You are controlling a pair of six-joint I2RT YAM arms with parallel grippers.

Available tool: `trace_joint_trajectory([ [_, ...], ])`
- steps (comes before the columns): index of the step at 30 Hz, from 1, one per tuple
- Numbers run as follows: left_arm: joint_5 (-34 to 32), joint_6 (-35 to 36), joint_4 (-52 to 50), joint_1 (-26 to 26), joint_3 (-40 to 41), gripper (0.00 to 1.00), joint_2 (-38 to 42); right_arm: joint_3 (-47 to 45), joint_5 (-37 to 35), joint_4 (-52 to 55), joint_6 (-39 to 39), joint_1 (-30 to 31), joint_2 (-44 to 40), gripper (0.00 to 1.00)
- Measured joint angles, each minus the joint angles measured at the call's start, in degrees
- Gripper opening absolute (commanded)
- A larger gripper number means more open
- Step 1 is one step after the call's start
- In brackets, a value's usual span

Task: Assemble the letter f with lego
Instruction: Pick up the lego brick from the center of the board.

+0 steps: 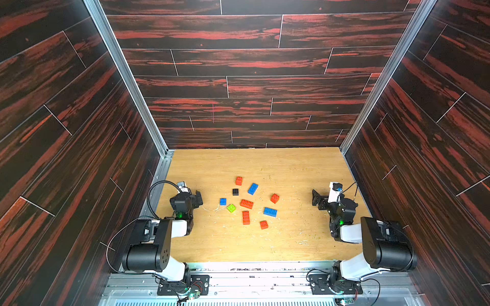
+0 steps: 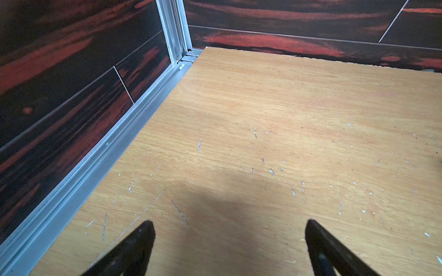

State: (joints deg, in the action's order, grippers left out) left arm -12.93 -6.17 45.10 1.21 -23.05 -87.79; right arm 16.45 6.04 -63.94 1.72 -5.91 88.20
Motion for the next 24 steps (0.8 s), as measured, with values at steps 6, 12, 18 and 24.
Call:
trace_joint_trajectory([
  [6, 0.0, 0.0, 0.0, 0.0, 0.0, 0.99, 0.0, 0.0, 0.0, 0.0, 0.0, 0.0, 0.0, 0.98],
  [12, 0.0, 0.0, 0.0, 0.0, 0.0, 0.98, 0.0, 0.0, 0.0, 0.0, 0.0, 0.0, 0.0, 0.98],
  [18, 0.0, 0.0, 0.0, 0.0, 0.0, 1.00, 0.0, 0.0, 0.0, 0.0, 0.0, 0.0, 0.0, 0.98],
  [24, 0.6, 0.4, -0.1, 0.0, -0.2, 1.00, 0.0, 0.0, 0.1, 0.0, 0.0, 0.0, 0.0, 0.98],
])
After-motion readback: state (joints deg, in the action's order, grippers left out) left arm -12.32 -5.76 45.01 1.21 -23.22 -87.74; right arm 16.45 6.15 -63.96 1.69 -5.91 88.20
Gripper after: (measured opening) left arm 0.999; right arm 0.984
